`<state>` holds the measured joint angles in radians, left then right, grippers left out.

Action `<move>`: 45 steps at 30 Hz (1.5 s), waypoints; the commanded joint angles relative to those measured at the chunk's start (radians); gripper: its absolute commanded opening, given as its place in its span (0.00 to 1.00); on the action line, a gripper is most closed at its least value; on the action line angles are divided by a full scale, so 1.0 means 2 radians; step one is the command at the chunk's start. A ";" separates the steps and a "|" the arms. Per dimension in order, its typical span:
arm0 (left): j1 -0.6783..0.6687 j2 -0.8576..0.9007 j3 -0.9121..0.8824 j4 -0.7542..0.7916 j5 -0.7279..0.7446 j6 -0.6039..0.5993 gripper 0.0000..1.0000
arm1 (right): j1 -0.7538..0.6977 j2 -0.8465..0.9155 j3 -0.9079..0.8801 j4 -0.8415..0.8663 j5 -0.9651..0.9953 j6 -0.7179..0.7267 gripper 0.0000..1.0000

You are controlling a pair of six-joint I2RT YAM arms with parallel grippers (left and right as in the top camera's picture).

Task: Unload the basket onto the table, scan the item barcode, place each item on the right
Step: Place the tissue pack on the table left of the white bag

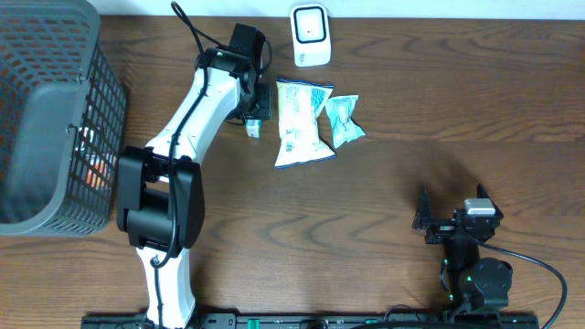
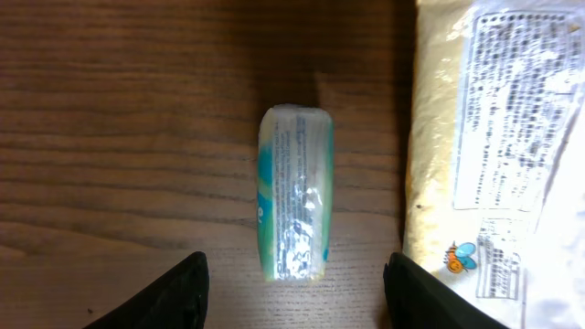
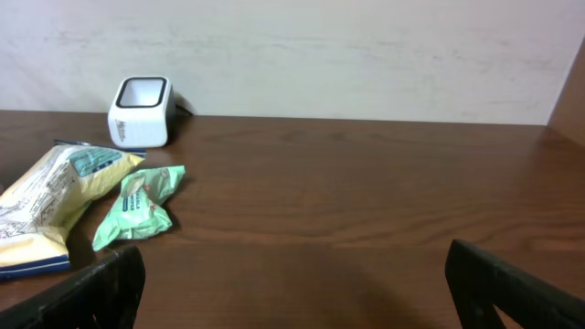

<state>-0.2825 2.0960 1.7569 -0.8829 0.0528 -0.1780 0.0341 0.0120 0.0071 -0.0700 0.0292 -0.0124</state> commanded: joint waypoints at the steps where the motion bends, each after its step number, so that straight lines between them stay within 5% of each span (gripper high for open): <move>1: 0.001 -0.045 -0.001 -0.001 -0.005 0.004 0.60 | 0.000 -0.003 -0.001 -0.002 -0.001 -0.006 0.99; 22: 0.047 -0.256 -0.001 0.090 -0.008 0.004 0.61 | 0.000 -0.003 -0.001 -0.002 -0.001 -0.006 0.99; 32: 0.200 -0.333 -0.001 0.111 -0.008 -0.040 0.62 | 0.000 -0.003 -0.001 -0.002 -0.001 -0.006 0.99; 45: 0.400 -0.323 -0.001 0.089 -0.008 -0.136 0.62 | 0.000 -0.003 -0.001 -0.002 -0.001 -0.006 0.99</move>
<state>0.4549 1.4296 1.7565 -0.6865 0.0444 -0.4084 0.0341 0.0120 0.0071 -0.0700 0.0296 -0.0124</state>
